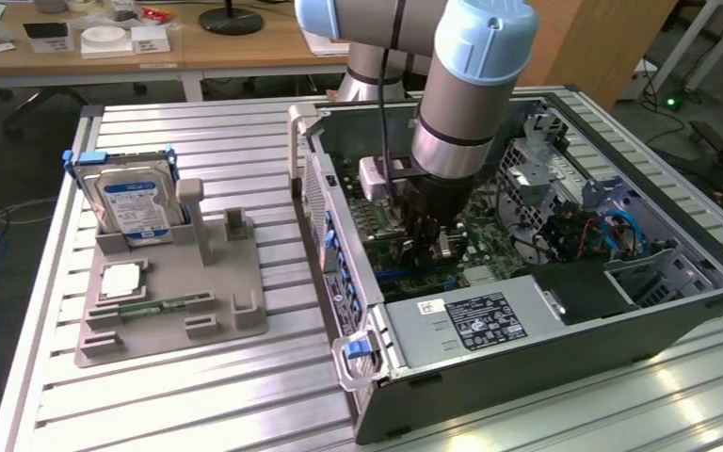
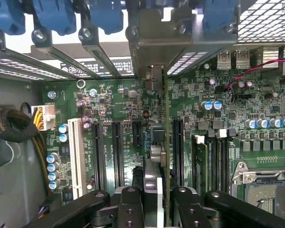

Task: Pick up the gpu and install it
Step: 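Insert the gpu into the slot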

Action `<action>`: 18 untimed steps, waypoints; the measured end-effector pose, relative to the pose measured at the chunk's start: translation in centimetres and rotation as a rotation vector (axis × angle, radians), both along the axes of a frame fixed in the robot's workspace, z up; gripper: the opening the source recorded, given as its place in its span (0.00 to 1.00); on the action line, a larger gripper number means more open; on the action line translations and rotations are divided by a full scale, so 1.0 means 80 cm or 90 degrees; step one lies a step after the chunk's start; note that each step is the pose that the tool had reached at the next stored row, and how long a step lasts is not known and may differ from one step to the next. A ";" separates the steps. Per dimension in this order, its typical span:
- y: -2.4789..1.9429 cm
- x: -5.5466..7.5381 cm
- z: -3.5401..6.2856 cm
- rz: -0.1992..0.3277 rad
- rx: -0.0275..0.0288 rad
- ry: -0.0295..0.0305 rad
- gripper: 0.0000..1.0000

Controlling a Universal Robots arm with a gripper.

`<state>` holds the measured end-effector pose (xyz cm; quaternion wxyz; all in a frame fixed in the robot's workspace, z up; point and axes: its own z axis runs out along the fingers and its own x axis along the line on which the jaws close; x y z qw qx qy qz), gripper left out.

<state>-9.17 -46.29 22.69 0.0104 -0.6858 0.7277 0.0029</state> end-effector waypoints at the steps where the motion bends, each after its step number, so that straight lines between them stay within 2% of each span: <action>1: 0.0001 -0.001 0.000 0.000 0.0001 -0.0001 0.28; 18: 0.0001 -0.001 -0.001 0.000 0.0001 0.0000 0.28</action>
